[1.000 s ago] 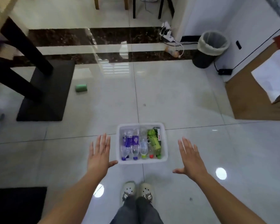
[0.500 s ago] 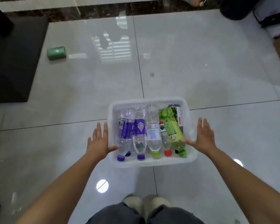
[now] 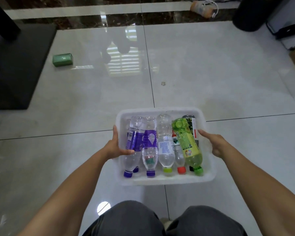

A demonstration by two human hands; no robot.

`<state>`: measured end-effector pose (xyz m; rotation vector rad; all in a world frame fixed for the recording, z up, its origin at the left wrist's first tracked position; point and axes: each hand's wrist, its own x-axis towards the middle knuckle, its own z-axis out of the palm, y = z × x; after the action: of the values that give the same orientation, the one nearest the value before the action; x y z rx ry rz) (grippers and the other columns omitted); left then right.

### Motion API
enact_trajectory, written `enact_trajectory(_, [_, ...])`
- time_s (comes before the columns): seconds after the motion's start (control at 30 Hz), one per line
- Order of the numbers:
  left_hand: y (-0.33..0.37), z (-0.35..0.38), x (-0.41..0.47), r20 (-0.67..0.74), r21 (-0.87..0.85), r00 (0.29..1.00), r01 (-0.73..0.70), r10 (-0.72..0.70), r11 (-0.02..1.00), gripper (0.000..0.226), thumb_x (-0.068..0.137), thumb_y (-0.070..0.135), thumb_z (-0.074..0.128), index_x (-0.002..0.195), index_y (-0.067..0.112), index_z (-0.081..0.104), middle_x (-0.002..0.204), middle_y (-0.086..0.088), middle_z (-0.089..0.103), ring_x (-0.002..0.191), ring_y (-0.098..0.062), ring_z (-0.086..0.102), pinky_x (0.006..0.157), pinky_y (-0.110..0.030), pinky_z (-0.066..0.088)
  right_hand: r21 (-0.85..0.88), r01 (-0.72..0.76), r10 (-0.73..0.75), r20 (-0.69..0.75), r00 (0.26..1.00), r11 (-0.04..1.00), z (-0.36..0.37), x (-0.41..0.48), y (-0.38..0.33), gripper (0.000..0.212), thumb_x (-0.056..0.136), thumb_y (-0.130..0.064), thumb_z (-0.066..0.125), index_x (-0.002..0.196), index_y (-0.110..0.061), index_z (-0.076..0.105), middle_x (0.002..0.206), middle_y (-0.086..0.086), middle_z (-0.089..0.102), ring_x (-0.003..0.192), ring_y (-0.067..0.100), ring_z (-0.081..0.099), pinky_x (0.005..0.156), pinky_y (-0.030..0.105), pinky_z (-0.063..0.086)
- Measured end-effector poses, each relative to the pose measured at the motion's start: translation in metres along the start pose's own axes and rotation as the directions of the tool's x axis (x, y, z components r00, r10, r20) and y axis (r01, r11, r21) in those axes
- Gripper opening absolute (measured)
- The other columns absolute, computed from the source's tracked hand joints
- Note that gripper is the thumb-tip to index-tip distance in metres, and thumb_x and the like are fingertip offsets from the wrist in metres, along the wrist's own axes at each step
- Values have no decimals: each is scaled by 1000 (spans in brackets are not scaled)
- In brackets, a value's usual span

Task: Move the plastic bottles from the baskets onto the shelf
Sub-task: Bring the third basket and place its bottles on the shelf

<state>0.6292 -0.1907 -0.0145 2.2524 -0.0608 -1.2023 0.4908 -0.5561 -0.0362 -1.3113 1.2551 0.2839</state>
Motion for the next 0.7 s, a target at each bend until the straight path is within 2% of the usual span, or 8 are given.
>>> enact_trajectory(0.07, [4,2,-3,14,-46,999,53,-52,998,141,72,27,83,139,28,-40,151,-12,32,134,-32,39,104,-48,40,138,-12,18,-48,999,990,-6,24,17,135,16,-53,95,132,-1,48,136,16,53,126,31,50,108,52,36])
enact_trajectory(0.13, [7,2,-9,22,-106,990,144,-143,984,141,69,24,86,144,27,-33,150,-13,32,134,-34,38,104,-51,40,233,-16,44,-116,992,972,1,7,15,104,41,-36,95,128,1,50,133,17,55,124,30,51,109,48,37])
enact_trajectory(0.2, [10,-1,-24,29,-166,962,271,-270,948,135,61,25,90,151,21,-11,145,-16,38,130,-37,42,102,-57,41,282,-39,84,-150,985,959,4,-21,9,77,58,-22,88,123,3,53,130,20,56,121,32,53,106,49,40])
enact_trajectory(0.3, [11,-6,-56,34,-195,937,346,-346,918,115,45,31,95,137,13,29,130,-15,51,118,-36,52,96,-59,47,283,-66,127,-202,971,957,-5,-58,0,64,66,-15,84,119,6,55,127,21,58,117,34,56,103,49,44])
enact_trajectory(0.37, [23,-11,-92,21,-202,932,360,-363,911,108,47,29,95,132,13,31,128,-13,52,118,-35,53,96,-58,47,309,-55,123,-202,972,950,-17,-87,-6,71,60,-16,87,119,6,56,126,20,59,114,34,58,101,48,45])
enact_trajectory(0.47, [50,-29,-154,-11,-203,930,358,-368,911,97,57,23,92,130,12,30,127,-13,50,119,-34,51,97,-54,48,293,-44,95,-163,982,955,-33,-160,-30,108,22,-31,96,115,6,57,120,14,63,109,29,60,102,42,44])
enact_trajectory(0.57, [85,-59,-226,-35,-189,932,348,-360,918,93,61,23,90,131,10,30,126,-13,49,118,-33,51,95,-51,48,192,-24,46,-109,993,981,-46,-264,-74,62,60,-14,88,111,7,59,115,9,63,100,20,57,88,28,40])
enact_trajectory(0.7, [137,-109,-344,-25,-163,939,336,-344,928,99,60,26,90,135,9,27,128,-12,46,122,-34,49,95,-50,47,97,36,-24,-129,991,995,-72,-396,-114,51,67,-10,84,109,6,62,103,14,67,89,24,60,71,25,43])
